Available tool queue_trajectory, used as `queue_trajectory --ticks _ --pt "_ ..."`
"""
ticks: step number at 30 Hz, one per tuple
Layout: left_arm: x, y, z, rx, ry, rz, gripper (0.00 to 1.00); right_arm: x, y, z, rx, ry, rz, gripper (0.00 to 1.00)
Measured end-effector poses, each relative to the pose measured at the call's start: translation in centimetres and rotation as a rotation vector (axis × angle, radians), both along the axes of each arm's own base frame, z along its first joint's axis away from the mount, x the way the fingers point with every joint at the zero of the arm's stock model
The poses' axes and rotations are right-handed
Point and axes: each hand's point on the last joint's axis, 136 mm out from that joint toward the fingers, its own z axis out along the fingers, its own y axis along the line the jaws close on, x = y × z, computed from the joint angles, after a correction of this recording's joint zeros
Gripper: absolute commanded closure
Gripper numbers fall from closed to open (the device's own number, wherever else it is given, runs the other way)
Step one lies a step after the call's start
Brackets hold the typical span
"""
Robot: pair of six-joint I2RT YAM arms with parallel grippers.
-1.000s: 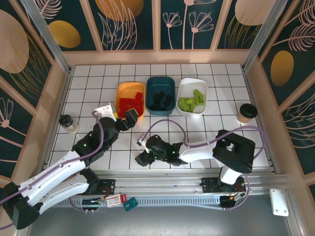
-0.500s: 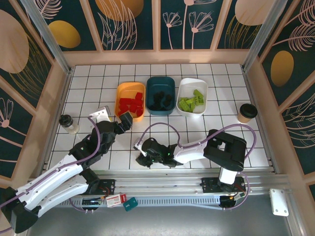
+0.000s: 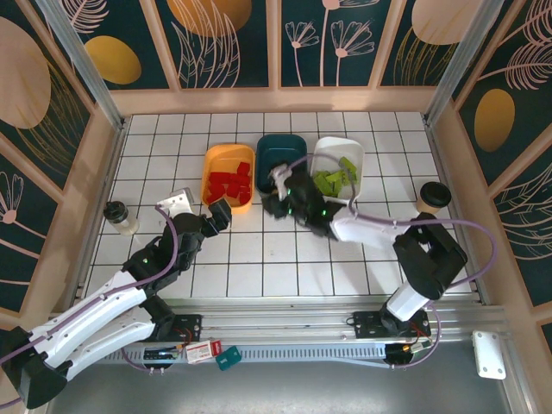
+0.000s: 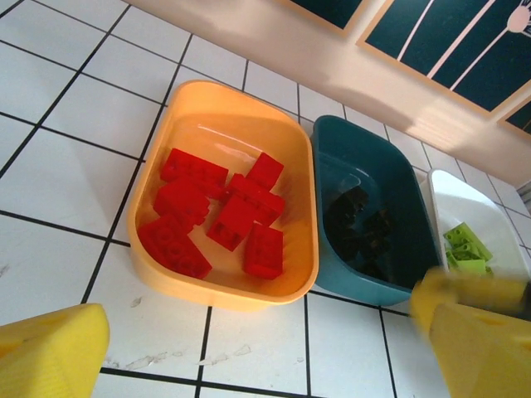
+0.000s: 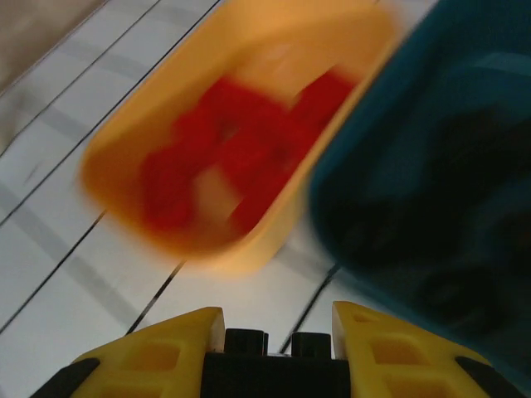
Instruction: Sort the legos into containers by color
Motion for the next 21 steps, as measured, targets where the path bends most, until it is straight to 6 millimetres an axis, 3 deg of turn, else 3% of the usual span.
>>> queue_trajectory --ticks 3,6,7,9,13,17,21 --pt "0.0 0.1 -0.2 0.006 0.002 0.006 0.01 5.5 -1.1 1.0 0.002 -0.022 -0.102 0.79" --pt "0.1 0.4 -0.3 0.014 0.001 0.02 0.01 8.6 -0.9 -0.9 -0.035 0.004 -0.139 0.65" --pt "0.1 0.4 -0.3 0.016 0.003 0.027 0.01 9.1 -0.8 -1.9 -0.052 0.021 -0.144 0.52" --pt "0.2 0.7 -0.6 0.025 0.008 0.043 0.01 9.8 -0.9 -3.7 -0.082 0.059 -0.155 0.38" --pt "0.5 1.1 -1.4 0.054 0.024 0.078 0.01 10.2 -1.8 -5.0 -0.12 0.088 -0.179 0.26" --pt "0.9 1.5 -1.9 0.09 0.035 0.111 0.01 10.0 -2.7 -2.0 -0.086 0.035 -0.203 0.21" --pt "1.6 1.8 -1.4 0.132 0.001 0.148 0.01 7.5 -5.1 4.0 0.012 -0.088 -0.236 0.18"
